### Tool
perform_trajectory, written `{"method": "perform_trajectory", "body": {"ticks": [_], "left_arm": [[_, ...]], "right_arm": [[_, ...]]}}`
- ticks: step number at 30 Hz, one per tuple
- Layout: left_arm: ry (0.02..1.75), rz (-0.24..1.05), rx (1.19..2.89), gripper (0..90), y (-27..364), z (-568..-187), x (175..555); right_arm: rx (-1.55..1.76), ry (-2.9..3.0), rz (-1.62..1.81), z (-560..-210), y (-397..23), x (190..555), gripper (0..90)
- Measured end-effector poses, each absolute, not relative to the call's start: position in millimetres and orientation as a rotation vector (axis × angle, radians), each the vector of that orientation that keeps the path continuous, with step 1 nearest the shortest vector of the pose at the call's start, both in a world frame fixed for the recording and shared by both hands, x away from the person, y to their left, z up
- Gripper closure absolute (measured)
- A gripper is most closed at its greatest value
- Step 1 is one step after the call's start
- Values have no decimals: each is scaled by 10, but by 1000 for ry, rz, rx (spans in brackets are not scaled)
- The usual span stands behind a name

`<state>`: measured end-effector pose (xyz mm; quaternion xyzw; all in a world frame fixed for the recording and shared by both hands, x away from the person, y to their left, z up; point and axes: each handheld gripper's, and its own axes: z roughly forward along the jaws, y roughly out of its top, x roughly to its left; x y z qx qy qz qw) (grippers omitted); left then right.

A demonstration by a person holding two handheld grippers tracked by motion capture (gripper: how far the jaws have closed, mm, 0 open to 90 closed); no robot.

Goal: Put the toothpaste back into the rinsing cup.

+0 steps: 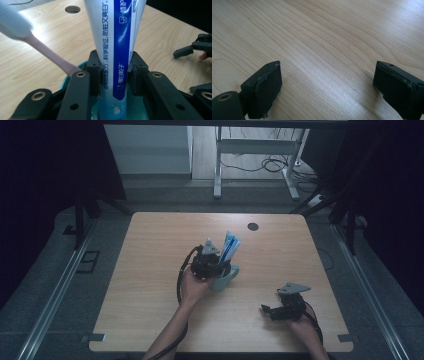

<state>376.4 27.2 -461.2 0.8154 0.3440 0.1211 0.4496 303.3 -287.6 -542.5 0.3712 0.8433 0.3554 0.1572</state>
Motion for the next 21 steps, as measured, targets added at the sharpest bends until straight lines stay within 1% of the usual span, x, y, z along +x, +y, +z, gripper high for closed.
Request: {"method": "perform_trajectory", "body": {"ticks": [11,16,21], "left_arm": [[851,266,1996,644,311,-4627,3758],[849,259,1996,542,333,-4628,3762],[838,251,1995,475,351,-4648,3759]], "right_arm": [[1062,2412,1019,-5426,-2875,3033,84],[1061,2413,1017,-5425,-2875,3033,84],[1061,2413,1018,-5426,-2875,3033,84]]}}
